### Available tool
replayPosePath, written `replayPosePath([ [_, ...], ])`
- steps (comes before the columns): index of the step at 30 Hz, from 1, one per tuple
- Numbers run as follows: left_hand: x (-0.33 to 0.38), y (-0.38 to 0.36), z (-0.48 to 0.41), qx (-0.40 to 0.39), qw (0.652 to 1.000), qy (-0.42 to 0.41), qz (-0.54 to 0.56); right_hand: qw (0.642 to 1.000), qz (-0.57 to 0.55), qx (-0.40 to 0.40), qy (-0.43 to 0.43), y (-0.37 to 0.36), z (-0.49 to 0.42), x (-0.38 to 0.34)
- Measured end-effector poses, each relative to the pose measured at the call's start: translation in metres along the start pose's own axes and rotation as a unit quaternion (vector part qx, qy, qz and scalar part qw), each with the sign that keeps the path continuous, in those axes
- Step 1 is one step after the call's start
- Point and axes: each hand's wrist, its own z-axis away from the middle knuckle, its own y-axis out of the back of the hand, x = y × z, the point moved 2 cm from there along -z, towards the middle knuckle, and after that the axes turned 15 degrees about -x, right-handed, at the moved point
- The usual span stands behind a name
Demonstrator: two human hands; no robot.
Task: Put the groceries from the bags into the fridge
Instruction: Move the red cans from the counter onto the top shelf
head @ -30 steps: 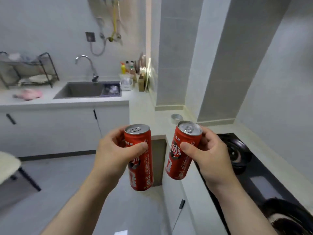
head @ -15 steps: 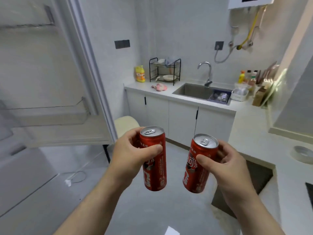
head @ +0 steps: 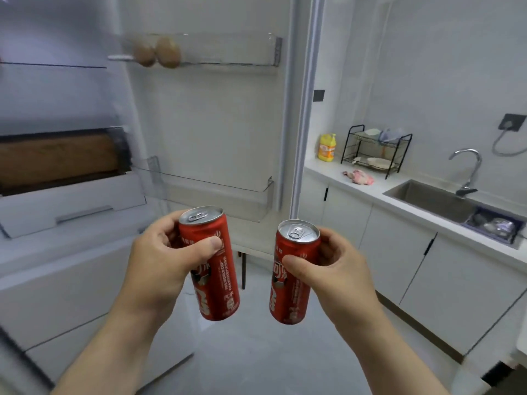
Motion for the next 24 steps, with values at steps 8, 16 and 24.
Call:
replayPosePath([
  [8, -0.026, 0.089, -0.041, 0.077, 0.997, 0.002, 0.005, 0.999, -0.014, -0.042, 0.013, -0.081, -0.09, -0.001],
  [16, -0.033, 0.146, -0.069, 0.146, 0.989, 0.002, -0.02, 0.993, -0.05, -0.105, 0.031, -0.138, -0.164, 0.002],
  [24, -0.02, 0.194, -0.107, 0.239, 0.967, -0.01, -0.09, 0.973, -0.081, -0.207, 0.062, -0.188, -0.254, -0.007],
])
